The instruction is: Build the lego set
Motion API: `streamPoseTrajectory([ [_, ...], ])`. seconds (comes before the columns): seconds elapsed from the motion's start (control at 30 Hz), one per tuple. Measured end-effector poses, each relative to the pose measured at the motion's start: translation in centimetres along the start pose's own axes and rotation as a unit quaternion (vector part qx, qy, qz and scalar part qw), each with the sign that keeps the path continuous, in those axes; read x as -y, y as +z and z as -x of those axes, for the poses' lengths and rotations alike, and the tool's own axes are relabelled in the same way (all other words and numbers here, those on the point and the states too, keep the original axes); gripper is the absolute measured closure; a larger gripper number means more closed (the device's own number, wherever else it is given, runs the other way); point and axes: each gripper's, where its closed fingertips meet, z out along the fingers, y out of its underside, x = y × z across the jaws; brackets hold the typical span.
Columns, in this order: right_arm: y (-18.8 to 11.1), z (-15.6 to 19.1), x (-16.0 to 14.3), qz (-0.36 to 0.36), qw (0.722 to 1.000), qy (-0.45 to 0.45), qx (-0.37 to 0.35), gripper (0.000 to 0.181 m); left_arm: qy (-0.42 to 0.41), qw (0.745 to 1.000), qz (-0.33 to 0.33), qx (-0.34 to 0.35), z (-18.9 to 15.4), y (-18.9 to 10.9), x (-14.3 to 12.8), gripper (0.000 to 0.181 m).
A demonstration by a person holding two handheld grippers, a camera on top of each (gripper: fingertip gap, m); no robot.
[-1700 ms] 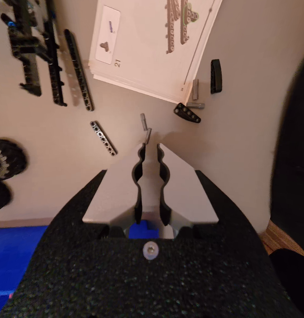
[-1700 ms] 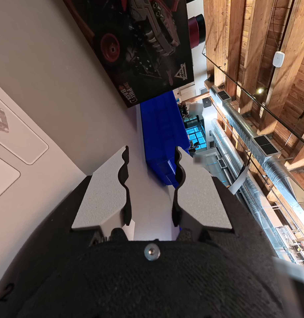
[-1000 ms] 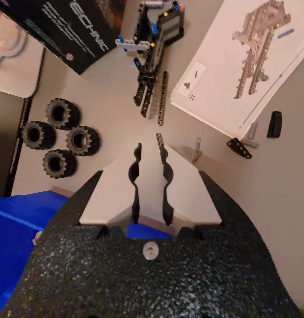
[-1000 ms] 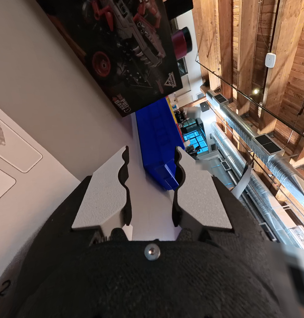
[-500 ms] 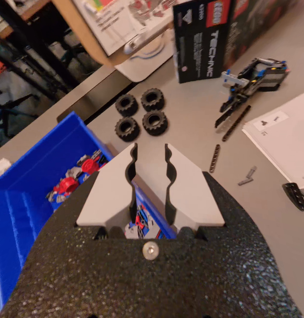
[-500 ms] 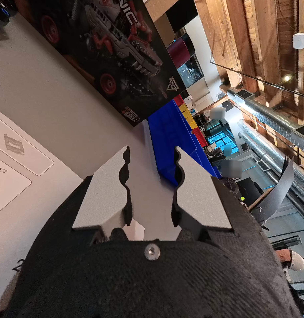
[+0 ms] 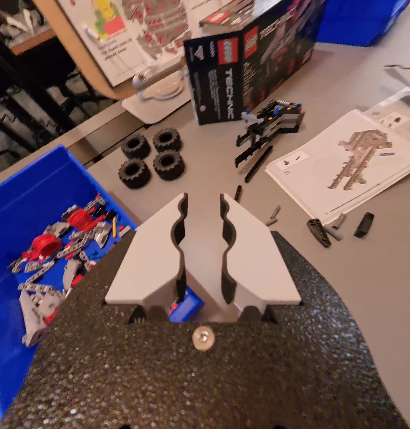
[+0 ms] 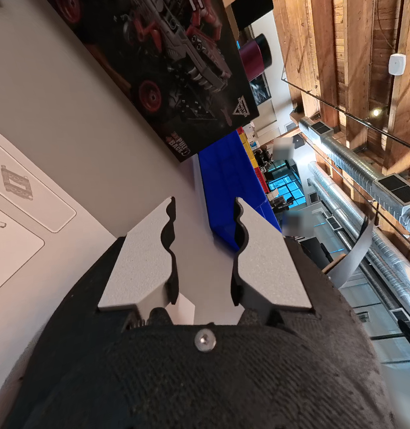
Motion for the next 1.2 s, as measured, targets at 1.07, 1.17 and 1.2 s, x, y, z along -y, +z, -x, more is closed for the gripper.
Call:
streamPoseTrajectory([
  [1.07, -1.0, -2.2, -0.9, -0.047, 0.996, 0.071, 0.000, 0.135, -0.032, 0.998, 0.029, 0.043, -0.3, -1.8, -2.9, 0.156],
  [1.17, -0.7, -1.8, -1.7, -0.034, 0.999, 0.040, 0.009, 0.135, -0.040, 0.997, 0.010, 0.067, 0.9, -1.7, -2.3, 0.158],
  [1.2, -0.6, -1.6, -1.8, -0.031, 0.999, 0.031, 0.011, 0.135, -0.044, 0.997, 0.004, 0.071, 1.3, -1.5, -2.0, 0.159],
])
